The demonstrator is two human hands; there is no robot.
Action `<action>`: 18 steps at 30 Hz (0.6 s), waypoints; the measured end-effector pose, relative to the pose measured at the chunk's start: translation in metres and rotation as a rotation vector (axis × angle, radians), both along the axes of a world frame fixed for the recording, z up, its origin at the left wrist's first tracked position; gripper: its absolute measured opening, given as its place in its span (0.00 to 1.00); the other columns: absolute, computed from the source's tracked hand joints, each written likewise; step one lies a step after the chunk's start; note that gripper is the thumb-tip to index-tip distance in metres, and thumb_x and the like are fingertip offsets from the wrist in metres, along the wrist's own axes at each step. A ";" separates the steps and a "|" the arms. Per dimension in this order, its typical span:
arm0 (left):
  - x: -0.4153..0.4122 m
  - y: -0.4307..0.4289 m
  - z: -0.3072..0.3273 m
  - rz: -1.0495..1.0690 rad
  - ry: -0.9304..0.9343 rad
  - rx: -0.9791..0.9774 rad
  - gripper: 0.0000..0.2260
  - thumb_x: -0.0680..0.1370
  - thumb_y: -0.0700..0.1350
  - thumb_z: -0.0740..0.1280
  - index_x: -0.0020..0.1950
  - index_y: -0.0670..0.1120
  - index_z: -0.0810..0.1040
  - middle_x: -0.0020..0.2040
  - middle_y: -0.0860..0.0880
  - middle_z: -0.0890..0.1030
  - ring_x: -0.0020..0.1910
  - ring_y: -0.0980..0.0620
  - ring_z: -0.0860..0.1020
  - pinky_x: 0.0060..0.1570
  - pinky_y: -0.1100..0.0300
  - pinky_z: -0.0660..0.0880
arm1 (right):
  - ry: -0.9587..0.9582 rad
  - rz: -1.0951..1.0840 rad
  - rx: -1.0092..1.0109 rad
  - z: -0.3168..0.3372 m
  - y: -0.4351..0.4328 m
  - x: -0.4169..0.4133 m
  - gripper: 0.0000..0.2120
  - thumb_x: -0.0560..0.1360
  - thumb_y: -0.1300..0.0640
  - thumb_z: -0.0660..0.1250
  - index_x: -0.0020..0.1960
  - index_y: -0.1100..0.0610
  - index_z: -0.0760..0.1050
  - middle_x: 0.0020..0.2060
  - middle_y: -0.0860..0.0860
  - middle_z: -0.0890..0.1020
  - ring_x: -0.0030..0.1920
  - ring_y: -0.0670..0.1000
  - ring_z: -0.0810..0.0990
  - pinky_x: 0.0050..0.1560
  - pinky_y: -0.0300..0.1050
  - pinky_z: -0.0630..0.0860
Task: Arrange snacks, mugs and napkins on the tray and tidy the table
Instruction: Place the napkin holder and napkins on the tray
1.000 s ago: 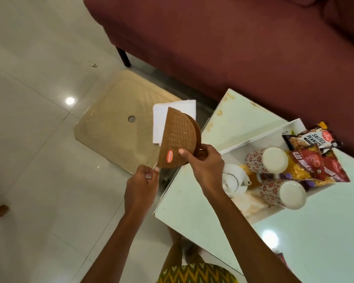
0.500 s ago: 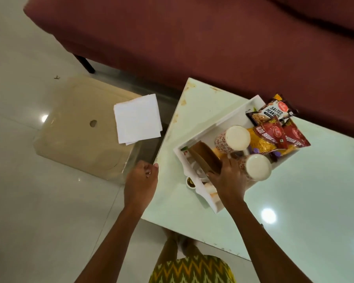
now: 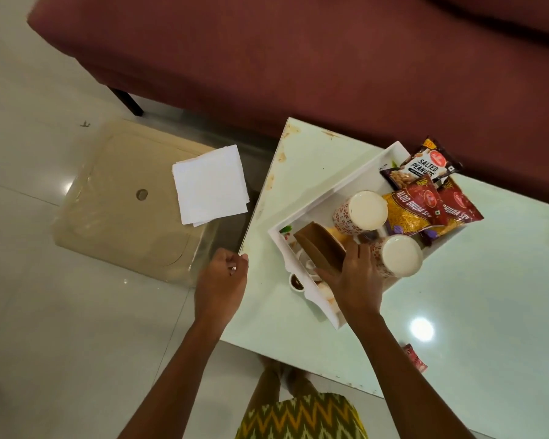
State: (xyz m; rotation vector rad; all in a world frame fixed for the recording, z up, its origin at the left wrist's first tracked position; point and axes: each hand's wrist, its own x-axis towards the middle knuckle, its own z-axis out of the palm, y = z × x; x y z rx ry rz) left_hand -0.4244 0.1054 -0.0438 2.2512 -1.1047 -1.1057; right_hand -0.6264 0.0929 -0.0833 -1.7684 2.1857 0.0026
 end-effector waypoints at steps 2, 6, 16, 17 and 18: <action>0.004 -0.001 0.000 0.004 0.010 0.000 0.07 0.77 0.49 0.62 0.44 0.46 0.71 0.41 0.50 0.78 0.42 0.51 0.76 0.33 0.66 0.67 | -0.023 0.020 -0.128 0.009 -0.001 0.011 0.26 0.70 0.46 0.70 0.57 0.65 0.72 0.52 0.62 0.78 0.52 0.61 0.78 0.42 0.53 0.80; 0.013 -0.005 -0.001 0.024 0.023 0.012 0.07 0.77 0.49 0.62 0.44 0.47 0.71 0.41 0.50 0.78 0.41 0.52 0.76 0.33 0.69 0.67 | -0.238 0.119 -0.163 0.017 -0.021 0.053 0.17 0.76 0.49 0.60 0.58 0.61 0.72 0.55 0.57 0.76 0.53 0.54 0.76 0.48 0.43 0.76; 0.049 -0.018 -0.015 0.115 0.011 -0.017 0.08 0.76 0.48 0.63 0.39 0.49 0.71 0.41 0.52 0.78 0.41 0.53 0.76 0.34 0.69 0.66 | -0.843 -0.151 0.296 -0.040 -0.146 0.152 0.40 0.67 0.41 0.71 0.72 0.52 0.56 0.71 0.54 0.65 0.68 0.57 0.68 0.62 0.52 0.71; 0.053 -0.020 -0.016 0.118 0.013 -0.014 0.08 0.76 0.49 0.63 0.37 0.50 0.70 0.39 0.54 0.78 0.41 0.53 0.76 0.34 0.68 0.66 | -0.839 -0.151 0.340 -0.047 -0.154 0.155 0.43 0.66 0.41 0.72 0.73 0.52 0.54 0.71 0.54 0.65 0.67 0.57 0.68 0.62 0.52 0.72; 0.056 -0.022 -0.018 0.118 0.013 -0.013 0.09 0.76 0.49 0.63 0.36 0.51 0.70 0.38 0.55 0.77 0.40 0.53 0.76 0.34 0.68 0.66 | -0.853 -0.167 0.378 -0.053 -0.160 0.157 0.45 0.66 0.41 0.72 0.73 0.52 0.52 0.70 0.55 0.65 0.66 0.57 0.70 0.60 0.52 0.73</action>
